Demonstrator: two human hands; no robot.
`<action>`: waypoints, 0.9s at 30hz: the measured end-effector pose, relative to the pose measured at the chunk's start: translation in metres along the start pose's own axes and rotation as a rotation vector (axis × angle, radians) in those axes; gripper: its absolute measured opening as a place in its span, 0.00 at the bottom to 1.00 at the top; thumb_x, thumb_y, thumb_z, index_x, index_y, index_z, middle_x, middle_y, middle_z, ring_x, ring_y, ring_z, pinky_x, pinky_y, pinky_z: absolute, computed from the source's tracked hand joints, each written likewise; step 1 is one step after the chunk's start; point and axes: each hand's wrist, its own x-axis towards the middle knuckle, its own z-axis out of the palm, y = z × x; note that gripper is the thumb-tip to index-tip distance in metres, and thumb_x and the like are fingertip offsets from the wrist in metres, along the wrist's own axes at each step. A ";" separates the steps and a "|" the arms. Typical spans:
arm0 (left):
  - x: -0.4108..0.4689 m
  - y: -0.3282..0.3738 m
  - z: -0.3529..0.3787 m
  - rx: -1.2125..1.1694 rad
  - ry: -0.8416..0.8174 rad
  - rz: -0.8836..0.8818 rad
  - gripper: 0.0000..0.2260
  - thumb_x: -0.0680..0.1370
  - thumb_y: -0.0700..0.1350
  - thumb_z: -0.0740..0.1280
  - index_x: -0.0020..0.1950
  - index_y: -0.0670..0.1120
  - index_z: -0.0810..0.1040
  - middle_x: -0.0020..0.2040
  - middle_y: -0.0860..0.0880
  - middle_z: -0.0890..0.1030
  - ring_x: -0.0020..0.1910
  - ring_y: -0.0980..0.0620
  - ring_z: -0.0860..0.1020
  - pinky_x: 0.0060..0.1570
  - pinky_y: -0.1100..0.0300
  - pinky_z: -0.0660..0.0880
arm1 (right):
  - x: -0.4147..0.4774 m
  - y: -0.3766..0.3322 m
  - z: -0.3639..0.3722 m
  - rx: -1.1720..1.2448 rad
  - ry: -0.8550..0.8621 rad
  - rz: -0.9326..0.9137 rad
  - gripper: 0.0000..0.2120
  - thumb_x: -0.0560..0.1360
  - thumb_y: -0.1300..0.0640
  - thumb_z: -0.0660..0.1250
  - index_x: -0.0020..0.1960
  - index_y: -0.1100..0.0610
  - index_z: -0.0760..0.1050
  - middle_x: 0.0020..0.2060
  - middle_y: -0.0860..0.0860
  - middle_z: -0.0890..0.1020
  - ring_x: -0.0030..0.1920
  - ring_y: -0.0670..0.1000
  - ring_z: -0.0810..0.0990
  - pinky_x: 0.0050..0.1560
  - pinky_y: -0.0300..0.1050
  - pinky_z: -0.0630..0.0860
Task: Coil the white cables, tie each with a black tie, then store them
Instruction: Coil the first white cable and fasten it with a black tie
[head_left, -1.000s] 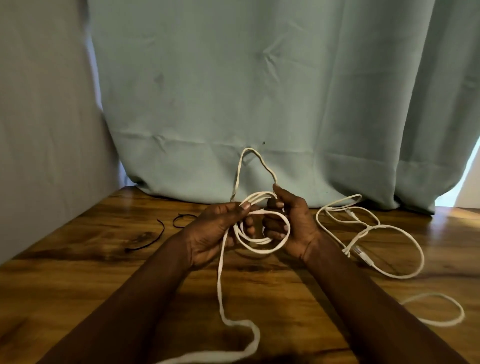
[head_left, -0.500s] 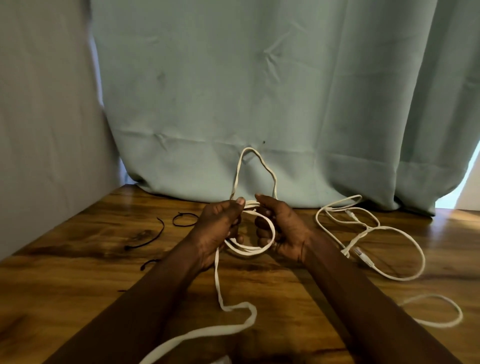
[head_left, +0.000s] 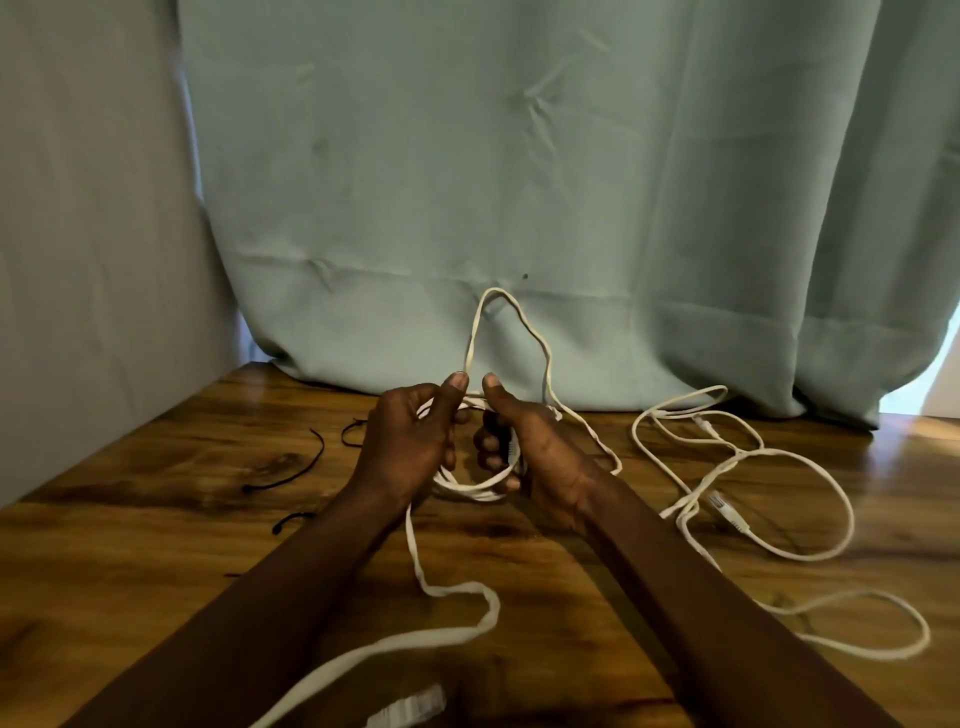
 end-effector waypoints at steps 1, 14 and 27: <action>-0.001 0.000 0.000 0.017 0.008 0.003 0.23 0.81 0.60 0.66 0.41 0.41 0.81 0.24 0.47 0.77 0.24 0.51 0.75 0.31 0.57 0.73 | 0.002 0.003 0.000 -0.006 -0.010 -0.004 0.24 0.81 0.35 0.60 0.41 0.55 0.73 0.31 0.51 0.71 0.27 0.47 0.68 0.24 0.39 0.62; 0.001 -0.004 0.004 -0.137 -0.074 -0.045 0.18 0.82 0.55 0.67 0.45 0.40 0.81 0.29 0.48 0.79 0.27 0.50 0.76 0.28 0.60 0.74 | 0.000 0.003 -0.001 0.602 -0.135 0.185 0.23 0.80 0.43 0.64 0.31 0.55 0.68 0.22 0.50 0.67 0.26 0.50 0.70 0.42 0.47 0.74; -0.003 0.000 0.003 -0.185 -0.182 -0.070 0.18 0.82 0.54 0.67 0.44 0.40 0.81 0.27 0.47 0.69 0.24 0.52 0.69 0.28 0.57 0.76 | 0.000 0.002 -0.012 0.427 -0.157 0.198 0.27 0.82 0.42 0.60 0.28 0.51 0.62 0.19 0.46 0.58 0.17 0.45 0.56 0.21 0.35 0.53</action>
